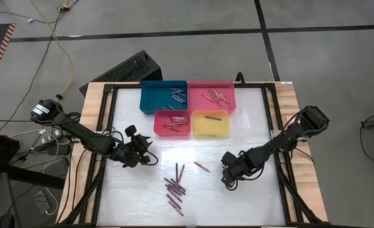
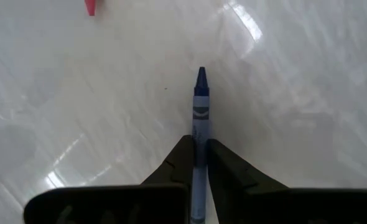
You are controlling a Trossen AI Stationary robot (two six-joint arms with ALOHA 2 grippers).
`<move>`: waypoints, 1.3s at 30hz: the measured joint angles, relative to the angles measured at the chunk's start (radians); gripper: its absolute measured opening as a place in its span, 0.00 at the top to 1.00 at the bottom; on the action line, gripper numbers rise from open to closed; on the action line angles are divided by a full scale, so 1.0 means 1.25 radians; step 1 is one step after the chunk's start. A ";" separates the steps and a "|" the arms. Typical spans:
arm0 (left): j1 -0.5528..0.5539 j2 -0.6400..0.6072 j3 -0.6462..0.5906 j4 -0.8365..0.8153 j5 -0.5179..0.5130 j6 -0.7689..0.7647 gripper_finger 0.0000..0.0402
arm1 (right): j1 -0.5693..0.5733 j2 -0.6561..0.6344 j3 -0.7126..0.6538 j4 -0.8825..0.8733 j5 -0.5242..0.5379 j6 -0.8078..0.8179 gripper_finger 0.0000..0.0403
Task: Sort crayons
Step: Put the blue crayon into the blue bin
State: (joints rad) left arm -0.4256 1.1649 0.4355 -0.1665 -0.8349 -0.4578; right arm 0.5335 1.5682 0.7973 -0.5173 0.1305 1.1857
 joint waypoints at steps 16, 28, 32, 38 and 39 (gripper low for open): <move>0.000 0.000 0.000 0.000 0.000 -0.006 0.77 | -0.010 0.051 0.000 0.000 -0.012 0.015 0.96; 0.000 0.000 0.000 0.000 0.000 -0.014 0.77 | -0.059 0.056 0.084 -0.012 0.119 -0.087 1.00; 0.000 0.000 0.000 0.000 0.000 -0.028 0.77 | -0.108 0.058 0.132 0.010 0.211 -0.178 1.00; 0.000 0.000 0.000 0.001 0.007 -0.047 0.77 | -0.201 0.057 0.220 0.020 0.253 -0.372 1.00; 0.000 0.000 0.000 0.002 0.007 -0.047 0.77 | -0.219 0.057 0.232 0.038 0.276 -0.407 1.00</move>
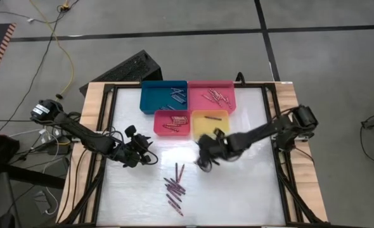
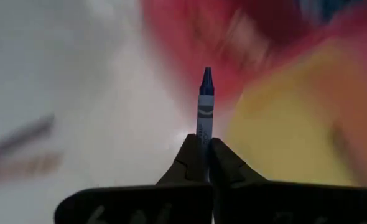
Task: Sort crayons
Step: Put the blue crayon into the blue bin
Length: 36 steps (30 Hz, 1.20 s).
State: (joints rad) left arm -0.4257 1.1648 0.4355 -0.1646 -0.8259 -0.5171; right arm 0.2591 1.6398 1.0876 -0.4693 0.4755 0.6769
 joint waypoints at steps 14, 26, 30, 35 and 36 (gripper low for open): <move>0.000 0.000 0.000 -0.002 0.007 -0.018 0.77 | -0.274 0.003 0.033 0.491 0.064 -0.376 1.00; 0.000 0.000 0.000 -0.002 0.000 -0.016 0.77 | -0.403 0.003 0.034 0.606 0.034 -0.417 1.00; 0.000 0.000 0.000 -0.002 0.000 -0.017 0.77 | -0.426 0.028 0.073 0.600 0.015 -0.441 1.00; 0.000 0.000 0.000 -0.002 0.000 -0.020 0.77 | -0.444 0.121 0.200 0.524 -0.006 -0.495 1.00; 0.000 0.000 0.000 -0.002 0.002 -0.022 0.77 | -0.447 0.141 0.232 0.505 -0.006 -0.505 1.00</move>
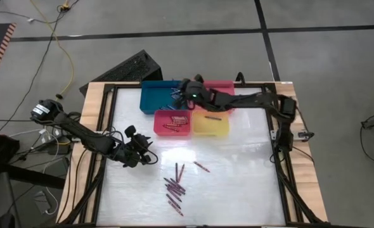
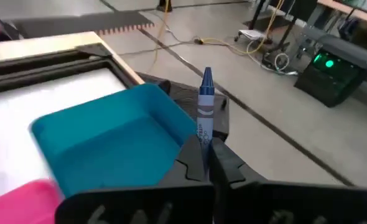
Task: Sort crayons
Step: Put the blue crayon into the blue bin
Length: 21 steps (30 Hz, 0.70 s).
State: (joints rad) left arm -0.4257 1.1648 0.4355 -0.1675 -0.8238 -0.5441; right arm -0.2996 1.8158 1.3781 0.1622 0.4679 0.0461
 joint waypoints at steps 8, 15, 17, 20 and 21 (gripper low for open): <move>0.000 0.000 0.000 -0.002 0.006 -0.001 0.77 | -0.033 0.153 0.235 -0.208 -0.021 -0.066 1.00; -0.001 0.000 0.000 -0.001 0.013 0.000 0.77 | -0.068 0.234 0.346 -0.239 -0.089 -0.080 1.00; -0.001 0.000 0.000 -0.001 0.014 0.000 0.77 | -0.078 0.252 0.361 -0.236 -0.115 -0.080 1.00; -0.001 0.000 0.000 0.000 0.015 0.000 0.77 | -0.088 0.284 0.382 -0.237 -0.158 -0.080 1.00; -0.001 0.000 0.000 0.000 0.015 0.000 0.77 | -0.091 0.297 0.386 -0.238 -0.162 -0.080 1.00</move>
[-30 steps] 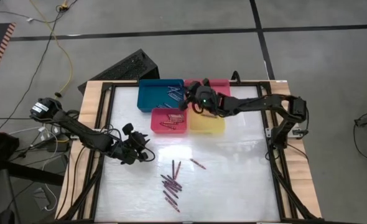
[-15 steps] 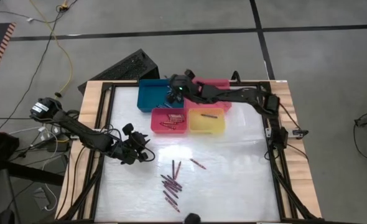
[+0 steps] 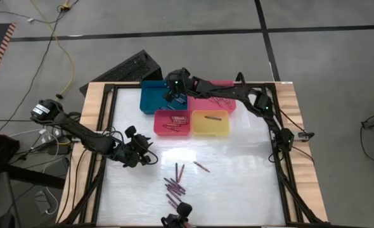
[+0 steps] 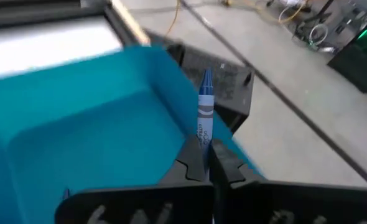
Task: Sort crayons
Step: Put the blue crayon into the blue bin
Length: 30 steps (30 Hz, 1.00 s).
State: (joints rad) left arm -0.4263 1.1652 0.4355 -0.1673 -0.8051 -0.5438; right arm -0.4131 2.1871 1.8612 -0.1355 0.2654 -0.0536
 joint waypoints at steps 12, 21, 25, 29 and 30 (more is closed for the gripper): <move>0.000 0.000 0.000 0.000 -0.005 0.004 0.77 | -0.029 0.048 0.003 -0.070 -0.005 0.050 1.00; 0.000 0.000 0.000 0.000 -0.010 0.003 0.77 | -0.037 0.048 0.003 -0.167 -0.026 0.092 1.00; 0.000 0.000 0.000 0.000 -0.010 0.002 0.77 | -0.038 0.048 0.003 -0.171 -0.026 0.093 0.97; 0.000 0.000 0.000 0.000 -0.010 -0.002 0.77 | -0.037 0.048 0.003 -0.202 -0.026 0.098 0.92; 0.000 0.000 0.000 0.000 -0.010 -0.002 0.77 | -0.037 0.048 0.003 -0.211 -0.027 0.103 0.91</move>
State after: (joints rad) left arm -0.4263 1.1648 0.4355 -0.1673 -0.8175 -0.5465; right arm -0.4599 2.2471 1.8645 -0.3993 0.2312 0.0751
